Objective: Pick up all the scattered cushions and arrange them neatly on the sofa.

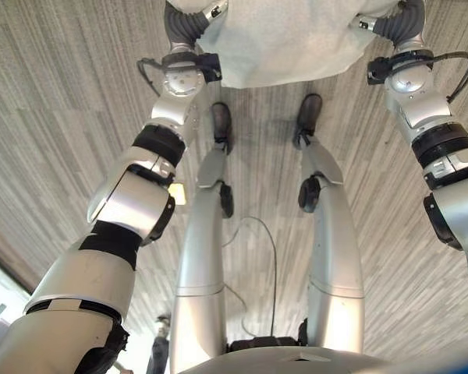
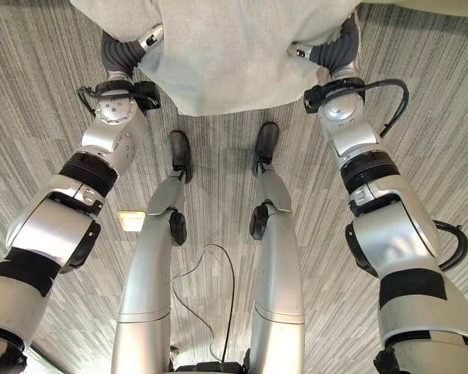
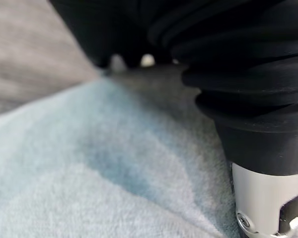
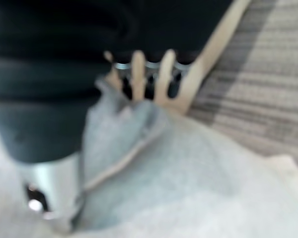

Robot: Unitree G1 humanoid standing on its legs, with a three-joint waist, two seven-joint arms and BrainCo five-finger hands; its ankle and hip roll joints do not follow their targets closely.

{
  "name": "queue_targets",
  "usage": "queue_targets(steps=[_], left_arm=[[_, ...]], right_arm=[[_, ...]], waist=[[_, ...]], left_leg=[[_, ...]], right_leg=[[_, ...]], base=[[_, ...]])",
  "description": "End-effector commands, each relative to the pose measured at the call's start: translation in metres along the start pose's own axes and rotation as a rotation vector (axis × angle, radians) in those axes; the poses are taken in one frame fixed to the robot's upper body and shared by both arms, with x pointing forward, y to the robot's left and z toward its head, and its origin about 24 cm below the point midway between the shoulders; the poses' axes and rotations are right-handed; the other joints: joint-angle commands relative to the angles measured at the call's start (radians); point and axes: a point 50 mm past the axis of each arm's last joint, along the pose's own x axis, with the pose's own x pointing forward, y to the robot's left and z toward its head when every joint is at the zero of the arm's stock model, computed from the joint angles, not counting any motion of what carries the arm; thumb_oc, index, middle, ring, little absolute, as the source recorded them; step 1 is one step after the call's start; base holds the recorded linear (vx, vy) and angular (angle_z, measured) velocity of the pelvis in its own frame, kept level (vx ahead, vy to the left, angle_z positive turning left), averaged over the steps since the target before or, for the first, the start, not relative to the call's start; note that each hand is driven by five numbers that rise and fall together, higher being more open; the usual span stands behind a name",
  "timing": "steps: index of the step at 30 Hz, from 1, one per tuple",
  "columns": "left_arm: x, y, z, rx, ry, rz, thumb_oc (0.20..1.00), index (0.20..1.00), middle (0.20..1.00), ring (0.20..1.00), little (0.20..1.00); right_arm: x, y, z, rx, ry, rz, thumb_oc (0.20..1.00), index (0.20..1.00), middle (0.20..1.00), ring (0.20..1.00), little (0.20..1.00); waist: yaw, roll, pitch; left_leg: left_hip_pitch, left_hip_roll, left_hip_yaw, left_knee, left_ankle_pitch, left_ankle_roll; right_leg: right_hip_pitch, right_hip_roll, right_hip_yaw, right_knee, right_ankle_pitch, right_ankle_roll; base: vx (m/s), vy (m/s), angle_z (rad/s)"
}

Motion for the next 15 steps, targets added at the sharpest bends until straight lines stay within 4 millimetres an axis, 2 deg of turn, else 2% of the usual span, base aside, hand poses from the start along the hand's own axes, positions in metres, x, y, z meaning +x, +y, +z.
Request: queue_targets(steps=[1, 2, 3, 8, 15], left_arm=[[-0.013, -0.033, 0.001, -0.073, -0.039, -0.111, 0.460, 0.460, 0.460, 0.460, 0.460], [-0.013, -0.032, 0.001, -0.073, -0.039, -0.111, 0.329, 0.329, 0.329, 0.329, 0.329], [-0.012, -0.029, 0.001, -0.096, -0.039, -0.106, 0.200, 0.200, 0.200, 0.200, 0.200], [-0.014, -0.017, 0.001, -0.111, -0.065, -0.097, 0.200, 0.200, 0.200, 0.200, 0.200], [-0.046, -0.014, -0.026, -0.115, -0.068, -0.168, 0.200, 0.200, 0.200, 0.200, 0.200]], right_arm=[[-0.021, 0.076, 0.042, 0.226, -0.140, 0.263, 0.200, 0.200, 0.200, 0.200, 0.200], [-0.021, 0.076, 0.042, 0.226, -0.140, 0.263, 0.200, 0.200, 0.200, 0.200, 0.200], [-0.028, 0.089, 0.048, 0.268, -0.157, 0.310, 0.200, 0.200, 0.200, 0.200, 0.200], [-0.039, 0.095, 0.049, 0.294, -0.187, 0.345, 0.200, 0.200, 0.200, 0.200, 0.200], [-0.060, 0.080, 0.022, 0.354, -0.174, 0.324, 0.200, 0.200, 0.200, 0.200, 0.200]], waist=[[-0.032, 0.061, -0.087], [-0.032, 0.061, -0.087], [-0.032, 0.061, -0.095], [-0.034, 0.057, -0.127], [-0.038, 0.064, -0.156]], left_leg=[[-0.034, 0.021, -0.083, -0.032, 0.048, -0.025], [-0.034, 0.021, -0.083, -0.032, 0.048, -0.025], [-0.028, 0.022, -0.084, -0.036, 0.051, -0.027], [0.004, 0.028, -0.089, -0.059, 0.057, -0.035], [0.139, 0.043, -0.095, -0.121, 0.059, -0.049]], right_leg=[[-0.002, -0.021, 0.004, 0.042, -0.027, 0.132], [-0.002, -0.021, 0.004, 0.042, -0.027, 0.132], [0.003, -0.019, -0.001, 0.040, -0.027, 0.132], [0.035, -0.012, -0.018, 0.024, -0.030, 0.130], [0.173, -0.007, -0.049, -0.007, -0.043, 0.127]], base=[[0.00, 0.000, 0.00], [0.00, 0.000, 0.00], [0.00, 0.000, 0.00], [0.00, 0.000, 0.00], [0.00, -0.005, 0.01]])
